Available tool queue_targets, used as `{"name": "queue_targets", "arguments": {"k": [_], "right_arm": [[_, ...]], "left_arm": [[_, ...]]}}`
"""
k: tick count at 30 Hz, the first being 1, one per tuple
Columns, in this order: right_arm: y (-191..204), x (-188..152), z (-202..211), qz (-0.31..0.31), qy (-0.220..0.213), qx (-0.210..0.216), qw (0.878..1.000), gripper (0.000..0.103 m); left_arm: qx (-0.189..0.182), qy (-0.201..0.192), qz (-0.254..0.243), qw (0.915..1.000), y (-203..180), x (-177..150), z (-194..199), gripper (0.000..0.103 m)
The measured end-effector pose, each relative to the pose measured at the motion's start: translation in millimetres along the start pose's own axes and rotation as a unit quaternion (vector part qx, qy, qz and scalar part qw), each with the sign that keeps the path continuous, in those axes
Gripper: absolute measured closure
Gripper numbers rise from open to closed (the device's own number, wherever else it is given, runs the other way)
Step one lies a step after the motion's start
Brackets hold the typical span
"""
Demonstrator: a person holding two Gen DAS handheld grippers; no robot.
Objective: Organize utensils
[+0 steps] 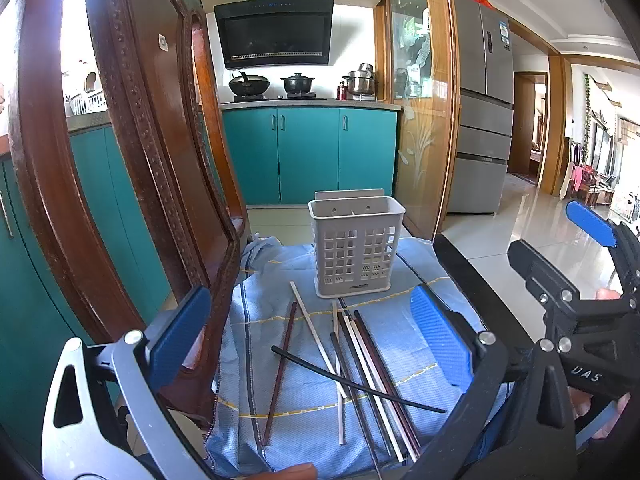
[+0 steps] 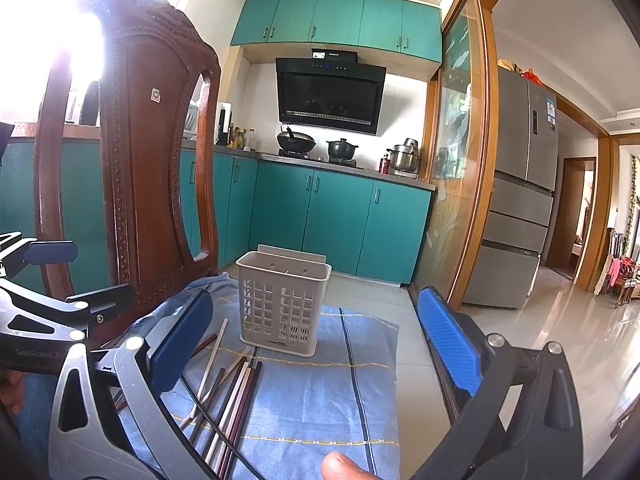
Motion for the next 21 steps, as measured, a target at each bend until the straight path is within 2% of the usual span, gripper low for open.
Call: {"name": "queue_targets", "arguments": {"k": [21], "right_arm": [[-3.3,-0.7,4.9,0.001,-0.004,-0.005,1.000,0.003]], "left_arm": [[-0.001,0.000,0.006,1.0000,3.2,-1.0,-0.1,0.004]]}}
Point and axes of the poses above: each gripper's, at about its wrist camera, not at the fingertips, and z roughly against the way its jaws point, y to its left, x to its top, the point moved 10 cm from there along -z, roughly the way its jaws point, and after that the axes turned 3 degrees about -x, right-handed, at the moved point
